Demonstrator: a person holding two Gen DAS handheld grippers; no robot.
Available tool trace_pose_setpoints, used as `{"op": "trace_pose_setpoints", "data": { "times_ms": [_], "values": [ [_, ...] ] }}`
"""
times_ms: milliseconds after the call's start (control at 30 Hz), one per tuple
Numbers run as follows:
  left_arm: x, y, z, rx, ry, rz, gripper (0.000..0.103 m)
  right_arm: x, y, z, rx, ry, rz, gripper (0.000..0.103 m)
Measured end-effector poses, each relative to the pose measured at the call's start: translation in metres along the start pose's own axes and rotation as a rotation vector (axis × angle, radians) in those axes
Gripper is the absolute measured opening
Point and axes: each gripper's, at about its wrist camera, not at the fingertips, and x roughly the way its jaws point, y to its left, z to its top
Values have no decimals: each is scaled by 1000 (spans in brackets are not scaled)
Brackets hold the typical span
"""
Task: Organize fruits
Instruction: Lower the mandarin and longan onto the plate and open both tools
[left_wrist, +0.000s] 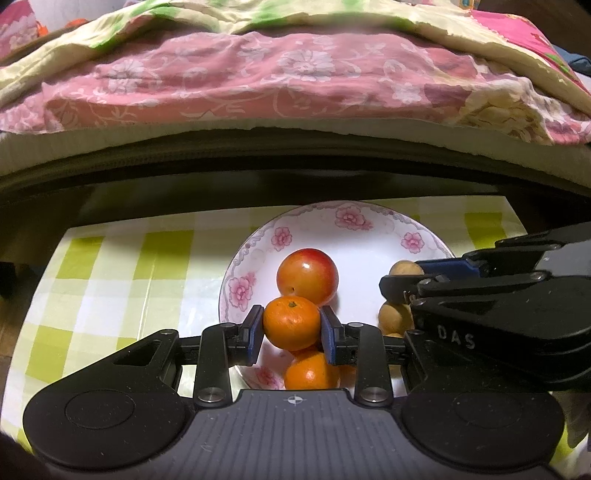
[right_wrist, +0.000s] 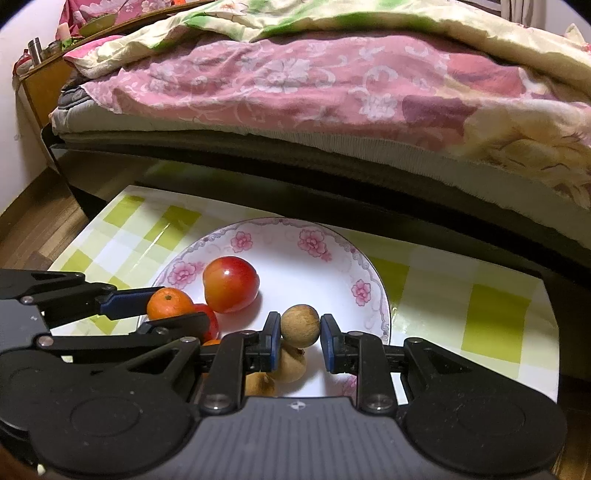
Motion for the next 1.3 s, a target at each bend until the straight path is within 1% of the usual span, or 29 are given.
{"op": "trace_pose_setpoints", "data": {
  "times_ms": [433,600,833,900,1300],
  "values": [
    [6,6,5,-33,-2,-19,40,13,-6,5,27,8,5,28],
    [6,8,5,-45,1,-16,46,15,-9,5,36,6,0,28],
    [6,8,5,-46,1,-6,48,20,-12,6,52,15,-1,28],
    [6,7,5,-47,1,-4,50,21,-11,7,50,15,-6,28],
    [2,8,5,-55,-16,1,59,15,-16,7,70,0,-21,33]
  ]
}}
